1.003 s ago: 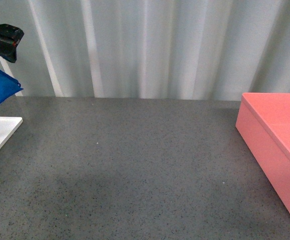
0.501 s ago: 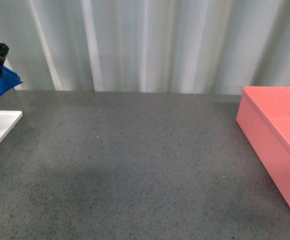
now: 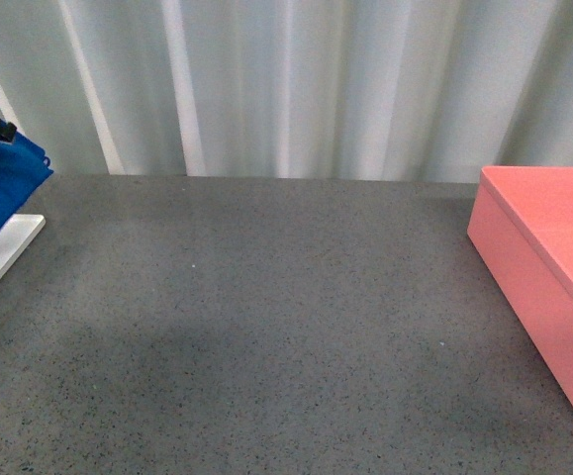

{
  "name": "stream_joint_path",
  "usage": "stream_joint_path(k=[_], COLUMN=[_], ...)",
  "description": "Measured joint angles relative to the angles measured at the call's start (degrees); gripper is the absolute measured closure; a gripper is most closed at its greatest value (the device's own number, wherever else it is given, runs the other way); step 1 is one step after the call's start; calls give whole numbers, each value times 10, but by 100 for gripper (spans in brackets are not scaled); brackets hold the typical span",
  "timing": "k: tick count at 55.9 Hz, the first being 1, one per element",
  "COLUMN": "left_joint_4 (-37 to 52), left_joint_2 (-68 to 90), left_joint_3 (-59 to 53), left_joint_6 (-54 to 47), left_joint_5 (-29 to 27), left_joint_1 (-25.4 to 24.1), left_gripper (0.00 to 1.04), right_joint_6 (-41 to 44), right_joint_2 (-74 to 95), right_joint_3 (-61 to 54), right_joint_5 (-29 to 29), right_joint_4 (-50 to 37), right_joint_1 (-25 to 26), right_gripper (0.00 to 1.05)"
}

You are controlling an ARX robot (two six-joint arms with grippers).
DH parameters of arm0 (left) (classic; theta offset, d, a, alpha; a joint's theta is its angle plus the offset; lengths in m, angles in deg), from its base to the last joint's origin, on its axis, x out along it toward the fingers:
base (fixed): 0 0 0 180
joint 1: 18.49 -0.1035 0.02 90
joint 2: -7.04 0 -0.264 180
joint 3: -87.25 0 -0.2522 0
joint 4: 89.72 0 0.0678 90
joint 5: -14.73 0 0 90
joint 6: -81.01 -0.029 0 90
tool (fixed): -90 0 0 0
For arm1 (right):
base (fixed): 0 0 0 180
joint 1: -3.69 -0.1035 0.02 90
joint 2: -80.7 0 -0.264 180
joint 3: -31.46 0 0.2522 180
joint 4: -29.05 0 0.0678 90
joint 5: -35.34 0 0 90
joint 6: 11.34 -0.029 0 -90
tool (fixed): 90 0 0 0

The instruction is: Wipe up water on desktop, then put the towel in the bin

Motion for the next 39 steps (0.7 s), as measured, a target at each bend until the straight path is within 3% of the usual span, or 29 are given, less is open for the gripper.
stream_joint_path(k=[8, 14, 39], left_joint_4=[29, 35, 31], left_joint_2=[-10, -18, -119], left_joint_3=[-37, -45, -74], left_joint_6=[-8, -12, -12], left_joint_5=[8, 12, 80], left_joint_1=[4, 4, 23], left_gripper=[83, 100, 101], right_joint_6=[0, 0, 0], right_joint_2=[0, 0, 0], right_joint_3=[0, 0, 0], right_joint_5=[0, 0, 0], right_joint_4=[0, 0, 0], right_joint_1=[0, 0, 0], right_gripper=[7, 7, 7])
